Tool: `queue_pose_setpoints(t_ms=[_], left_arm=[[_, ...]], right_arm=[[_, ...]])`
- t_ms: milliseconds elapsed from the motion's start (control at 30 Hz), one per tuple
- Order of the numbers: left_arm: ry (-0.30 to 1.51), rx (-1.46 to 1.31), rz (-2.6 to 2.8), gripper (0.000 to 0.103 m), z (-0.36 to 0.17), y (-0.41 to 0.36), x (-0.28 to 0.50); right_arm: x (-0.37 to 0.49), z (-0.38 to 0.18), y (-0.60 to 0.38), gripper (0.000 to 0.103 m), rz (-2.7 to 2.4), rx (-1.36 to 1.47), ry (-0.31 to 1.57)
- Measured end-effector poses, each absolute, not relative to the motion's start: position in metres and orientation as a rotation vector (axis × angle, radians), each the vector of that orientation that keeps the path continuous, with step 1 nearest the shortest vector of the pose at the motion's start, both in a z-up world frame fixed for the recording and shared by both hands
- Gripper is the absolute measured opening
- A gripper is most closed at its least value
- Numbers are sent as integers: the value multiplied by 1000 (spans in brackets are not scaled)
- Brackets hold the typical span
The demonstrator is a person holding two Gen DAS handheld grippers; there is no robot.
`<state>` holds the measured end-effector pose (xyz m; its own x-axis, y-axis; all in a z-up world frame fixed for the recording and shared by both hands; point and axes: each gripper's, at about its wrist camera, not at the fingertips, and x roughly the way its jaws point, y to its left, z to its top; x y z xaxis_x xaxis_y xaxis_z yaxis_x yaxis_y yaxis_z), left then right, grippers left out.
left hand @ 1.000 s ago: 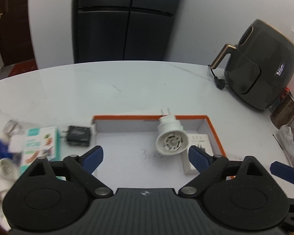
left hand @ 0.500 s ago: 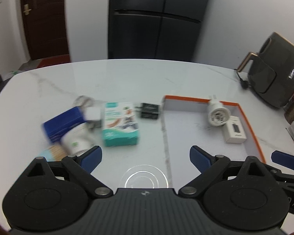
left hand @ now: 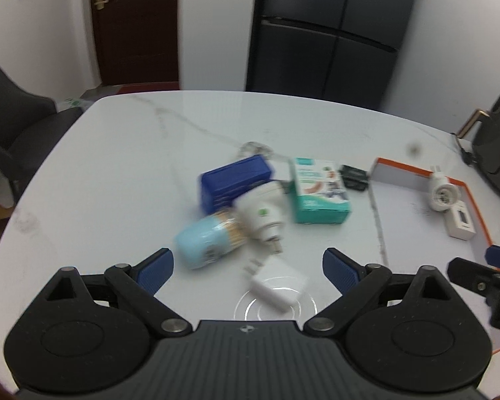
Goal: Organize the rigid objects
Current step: 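Move the left gripper back to the pile and grasp the light-blue toothpick jar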
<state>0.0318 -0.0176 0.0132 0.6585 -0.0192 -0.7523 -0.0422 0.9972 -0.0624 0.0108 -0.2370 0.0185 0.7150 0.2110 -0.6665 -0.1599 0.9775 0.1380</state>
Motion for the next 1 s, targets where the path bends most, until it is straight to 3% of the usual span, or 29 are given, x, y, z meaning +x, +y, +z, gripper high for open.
queue_pose_setpoints(t_ms=[333,867,1000], left_arm=[[883,-114,76,99,-3,22,44],[967,111,-147,98,-63,28,106],[975,124,-197,92,-73,26,118]], right_arm=[[11,14,-213,85,227,65,761],[8,-22,-189,85,215,90,857],[9,-33,-178,85,218,90,882]])
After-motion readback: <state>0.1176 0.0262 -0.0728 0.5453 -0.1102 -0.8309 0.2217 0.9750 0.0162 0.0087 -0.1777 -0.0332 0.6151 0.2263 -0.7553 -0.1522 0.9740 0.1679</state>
